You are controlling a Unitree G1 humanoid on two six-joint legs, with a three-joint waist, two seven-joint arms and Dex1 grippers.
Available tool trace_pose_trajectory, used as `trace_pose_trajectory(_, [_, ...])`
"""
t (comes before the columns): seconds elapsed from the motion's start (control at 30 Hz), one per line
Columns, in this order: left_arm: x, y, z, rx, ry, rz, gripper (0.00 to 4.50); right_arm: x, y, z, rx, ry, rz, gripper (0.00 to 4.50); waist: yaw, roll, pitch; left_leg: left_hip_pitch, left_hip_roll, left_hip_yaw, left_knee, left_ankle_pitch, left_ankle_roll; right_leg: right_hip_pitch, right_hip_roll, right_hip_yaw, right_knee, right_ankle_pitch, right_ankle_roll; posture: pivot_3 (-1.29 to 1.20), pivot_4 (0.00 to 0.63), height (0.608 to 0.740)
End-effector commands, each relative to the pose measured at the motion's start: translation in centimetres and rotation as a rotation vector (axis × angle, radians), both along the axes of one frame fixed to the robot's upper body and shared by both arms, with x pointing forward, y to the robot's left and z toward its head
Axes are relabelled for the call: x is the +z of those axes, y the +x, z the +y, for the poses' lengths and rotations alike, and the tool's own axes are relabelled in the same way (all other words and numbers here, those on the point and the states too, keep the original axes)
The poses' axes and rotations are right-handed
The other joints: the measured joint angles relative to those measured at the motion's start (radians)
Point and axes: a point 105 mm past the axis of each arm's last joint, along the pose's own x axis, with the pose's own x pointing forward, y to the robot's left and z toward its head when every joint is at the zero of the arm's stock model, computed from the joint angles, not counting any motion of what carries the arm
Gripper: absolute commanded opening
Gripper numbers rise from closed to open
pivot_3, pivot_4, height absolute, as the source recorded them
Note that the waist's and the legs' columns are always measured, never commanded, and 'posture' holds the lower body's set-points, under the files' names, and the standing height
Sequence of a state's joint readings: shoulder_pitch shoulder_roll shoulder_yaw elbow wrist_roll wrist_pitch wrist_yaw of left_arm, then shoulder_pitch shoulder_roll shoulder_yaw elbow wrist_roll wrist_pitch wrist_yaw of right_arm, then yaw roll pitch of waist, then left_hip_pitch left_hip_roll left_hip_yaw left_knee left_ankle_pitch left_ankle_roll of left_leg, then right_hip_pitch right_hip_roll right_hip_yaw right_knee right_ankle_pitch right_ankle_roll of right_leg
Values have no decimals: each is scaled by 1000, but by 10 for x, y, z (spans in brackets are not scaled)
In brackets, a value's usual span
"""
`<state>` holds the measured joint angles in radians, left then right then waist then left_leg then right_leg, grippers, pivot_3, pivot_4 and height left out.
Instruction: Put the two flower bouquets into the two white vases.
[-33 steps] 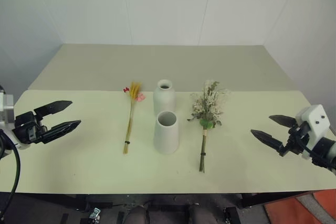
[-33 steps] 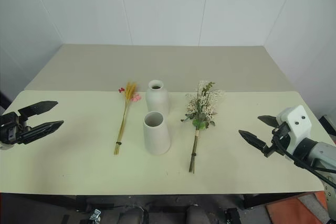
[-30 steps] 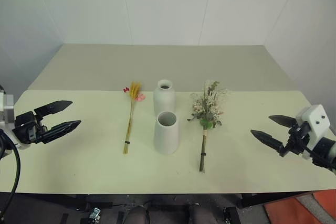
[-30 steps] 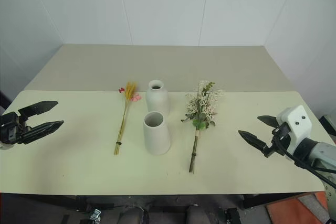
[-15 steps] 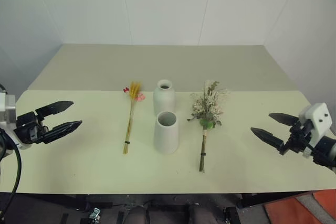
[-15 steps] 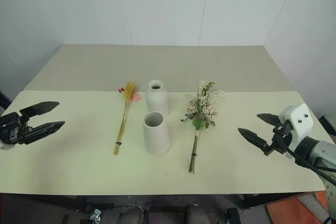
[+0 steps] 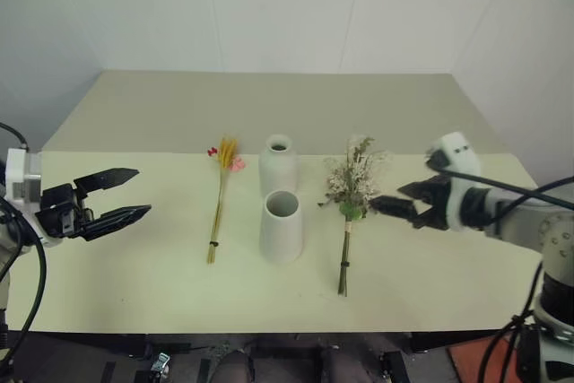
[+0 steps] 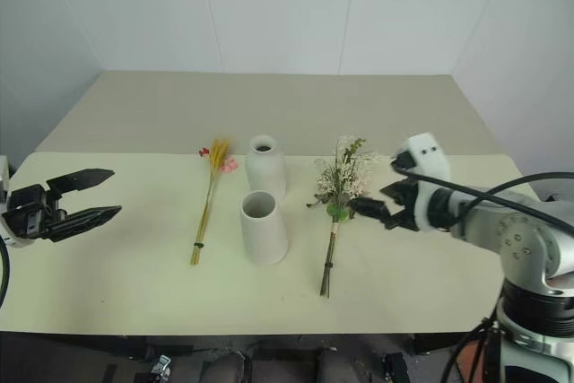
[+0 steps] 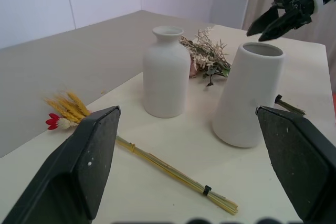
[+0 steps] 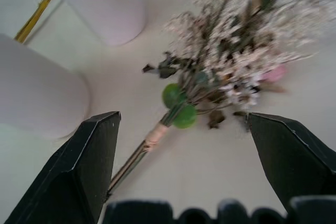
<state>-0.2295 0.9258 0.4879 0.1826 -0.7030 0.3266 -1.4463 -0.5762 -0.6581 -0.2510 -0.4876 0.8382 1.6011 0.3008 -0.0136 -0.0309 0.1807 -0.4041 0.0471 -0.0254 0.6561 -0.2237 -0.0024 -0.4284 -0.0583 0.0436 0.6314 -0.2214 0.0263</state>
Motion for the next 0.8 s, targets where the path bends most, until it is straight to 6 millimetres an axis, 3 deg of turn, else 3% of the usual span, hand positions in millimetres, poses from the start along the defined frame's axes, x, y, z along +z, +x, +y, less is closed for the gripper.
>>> trace_pose_trajectory(0.03, [5,0,-1,-10,31,-32,4500,-8,3,-3,-80,-38,6,4478,0,0,0,-2,0,0,0,0,0,-2,0,0,0,0,0,0,150,740])
trace_pose_trajectory(0.23, [0,0,-1,-10,23,-17,4500,-24,10,-4,-143,-92,58,4478,-4,0,0,-3,0,1,1,0,0,-4,0,1,1,1,0,0,150,740])
trace_pose_trajectory(0.57, [1,4,-2,-15,23,-27,4500,-36,19,34,-78,-16,134,4478,-18,0,0,-1,2,1,2,0,0,-4,3,2,6,1,-1,0,150,740])
trace_pose_trajectory(0.73, [-2,3,-2,-14,23,-24,4500,-46,28,42,-98,16,202,4478,-25,0,0,-2,2,1,3,0,0,-6,3,2,10,1,-2,0,150,740])
trace_pose_trajectory(0.8, [-2,2,-1,-12,23,-23,4500,-49,30,44,-99,27,227,4111,-26,0,0,-2,2,1,3,0,0,-7,3,2,10,1,-2,0,150,740])
